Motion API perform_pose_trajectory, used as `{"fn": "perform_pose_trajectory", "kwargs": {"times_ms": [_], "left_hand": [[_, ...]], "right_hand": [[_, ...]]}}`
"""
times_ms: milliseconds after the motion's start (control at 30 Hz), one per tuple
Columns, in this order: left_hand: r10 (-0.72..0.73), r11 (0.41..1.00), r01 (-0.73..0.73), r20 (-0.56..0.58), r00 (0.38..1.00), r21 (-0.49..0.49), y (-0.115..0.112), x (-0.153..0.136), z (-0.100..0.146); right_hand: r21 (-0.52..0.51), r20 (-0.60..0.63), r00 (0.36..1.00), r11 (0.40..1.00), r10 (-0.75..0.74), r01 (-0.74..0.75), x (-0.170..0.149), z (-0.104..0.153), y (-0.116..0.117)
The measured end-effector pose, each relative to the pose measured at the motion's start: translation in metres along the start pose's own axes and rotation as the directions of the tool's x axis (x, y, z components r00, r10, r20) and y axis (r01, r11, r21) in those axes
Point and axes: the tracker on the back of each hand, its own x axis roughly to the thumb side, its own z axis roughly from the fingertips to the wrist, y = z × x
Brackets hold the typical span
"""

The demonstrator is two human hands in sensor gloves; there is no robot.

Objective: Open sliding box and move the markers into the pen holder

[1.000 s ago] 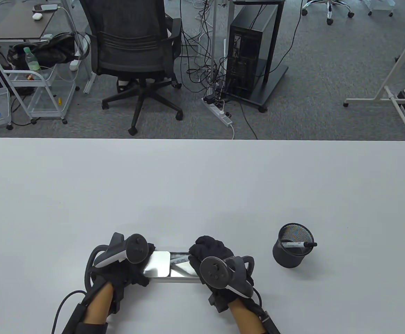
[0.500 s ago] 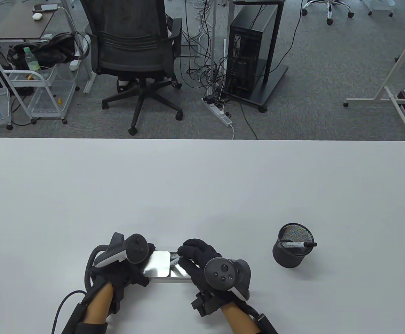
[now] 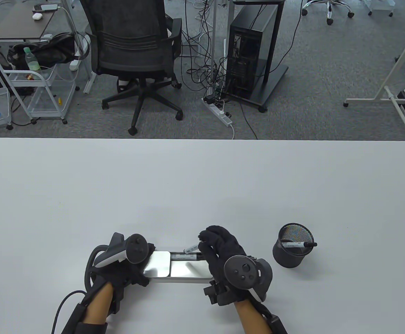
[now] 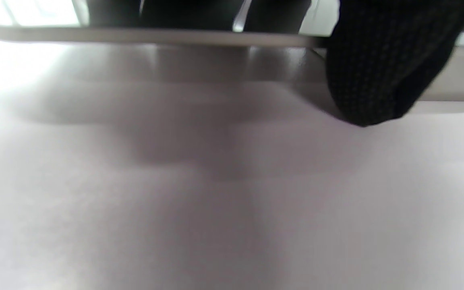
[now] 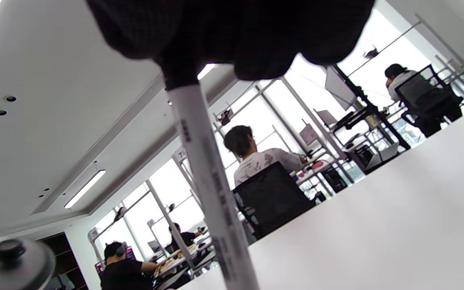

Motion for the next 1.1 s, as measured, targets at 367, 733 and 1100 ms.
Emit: {"fn": "perform_pose_trajectory", "kwargs": {"times_ms": [367, 733, 1100], "left_hand": [[0.000, 1.000, 0.000, 0.000, 1.000, 0.000, 0.000, 0.000, 0.000], [0.000, 1.000, 0.000, 0.000, 1.000, 0.000, 0.000, 0.000, 0.000], [0.000, 1.000, 0.000, 0.000, 1.000, 0.000, 0.000, 0.000, 0.000]], "right_hand": [[-0.262, -0.091, 0.986, 0.951, 0.143, -0.162, -0.020, 0.001, -0.071], [-0.383, -0.229, 0.933, 0.856, 0.276, -0.347, -0.036, 0.012, -0.112], [-0.277, -0.364, 0.837, 0.811, 0.408, -0.516, -0.062, 0.015, -0.116]]}}
